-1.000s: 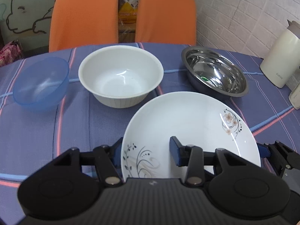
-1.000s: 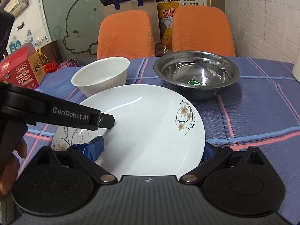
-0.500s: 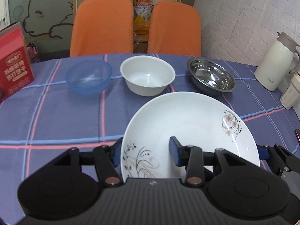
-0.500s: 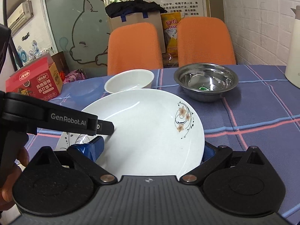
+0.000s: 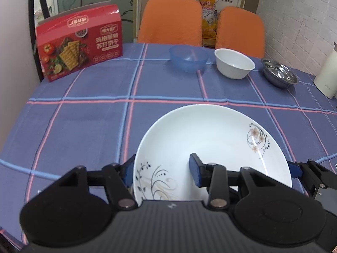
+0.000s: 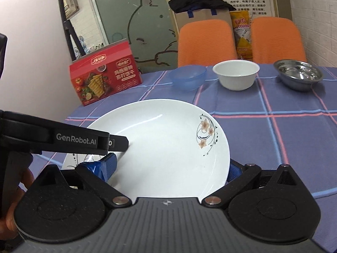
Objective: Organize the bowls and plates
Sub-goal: 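Carry the stack of three plates away with the left tool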
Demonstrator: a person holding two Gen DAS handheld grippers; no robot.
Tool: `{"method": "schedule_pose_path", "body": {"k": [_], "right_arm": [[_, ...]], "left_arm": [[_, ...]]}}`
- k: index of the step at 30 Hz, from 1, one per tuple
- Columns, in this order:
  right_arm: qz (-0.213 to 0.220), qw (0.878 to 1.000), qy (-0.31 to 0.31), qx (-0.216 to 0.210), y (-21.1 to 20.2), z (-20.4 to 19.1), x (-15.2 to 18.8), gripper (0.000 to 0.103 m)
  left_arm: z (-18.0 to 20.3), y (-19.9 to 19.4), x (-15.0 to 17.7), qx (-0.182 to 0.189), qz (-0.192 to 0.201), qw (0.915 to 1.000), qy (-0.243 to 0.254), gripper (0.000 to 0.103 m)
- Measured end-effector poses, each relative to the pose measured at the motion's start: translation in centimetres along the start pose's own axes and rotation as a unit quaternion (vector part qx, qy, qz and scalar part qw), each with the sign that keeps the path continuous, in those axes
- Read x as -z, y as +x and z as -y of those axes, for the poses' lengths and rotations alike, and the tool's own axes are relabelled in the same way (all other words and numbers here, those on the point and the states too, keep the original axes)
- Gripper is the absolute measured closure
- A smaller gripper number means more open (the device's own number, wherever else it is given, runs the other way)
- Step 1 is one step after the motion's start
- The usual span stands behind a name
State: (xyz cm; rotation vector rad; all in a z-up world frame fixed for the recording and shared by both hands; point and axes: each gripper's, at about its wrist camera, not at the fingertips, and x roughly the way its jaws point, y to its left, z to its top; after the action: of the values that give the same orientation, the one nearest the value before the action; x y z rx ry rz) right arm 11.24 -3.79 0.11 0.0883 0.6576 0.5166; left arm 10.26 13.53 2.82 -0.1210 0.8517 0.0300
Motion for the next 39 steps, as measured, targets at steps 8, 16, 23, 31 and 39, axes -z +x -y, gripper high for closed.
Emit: {"method": "schedule_pose_path", "body": {"k": [8, 16, 23, 31, 39], "right_arm": [[0.002, 0.998, -0.052, 0.022, 0.1, -2.1, 1.6, 0.013], [-0.013, 0.998, -0.065, 0.008, 0.1, -1.3, 2.4, 0.015], [-0.012, 0.998, -0.063, 0.005, -0.4, -0.9, 2.3, 0.015], [0.020, 1.000, 0.007, 0.004, -1.4, 2.6, 0.7, 0.015], [0.035, 0.998, 0.046, 0.029, 1.2, 5.7, -2.1, 0.015]], "left_arm": [[-0.8, -0.4, 1.8, 0.017, 0.018, 0.9997, -0.010, 0.062], [-0.6, -1.8, 1.8, -0.004, 0.062, 0.9979, 0.018, 0.050], [-0.1, -2.0, 0.7, -0.006, 0.080, 0.9966, 0.022, 0.046], [0.2, -0.9, 0.0, -0.006, 0.072, 0.9973, -0.015, 0.033], [-1.2, -1.3, 0.6, -0.028, 0.078, 0.9954, -0.049, 0.029]]}}
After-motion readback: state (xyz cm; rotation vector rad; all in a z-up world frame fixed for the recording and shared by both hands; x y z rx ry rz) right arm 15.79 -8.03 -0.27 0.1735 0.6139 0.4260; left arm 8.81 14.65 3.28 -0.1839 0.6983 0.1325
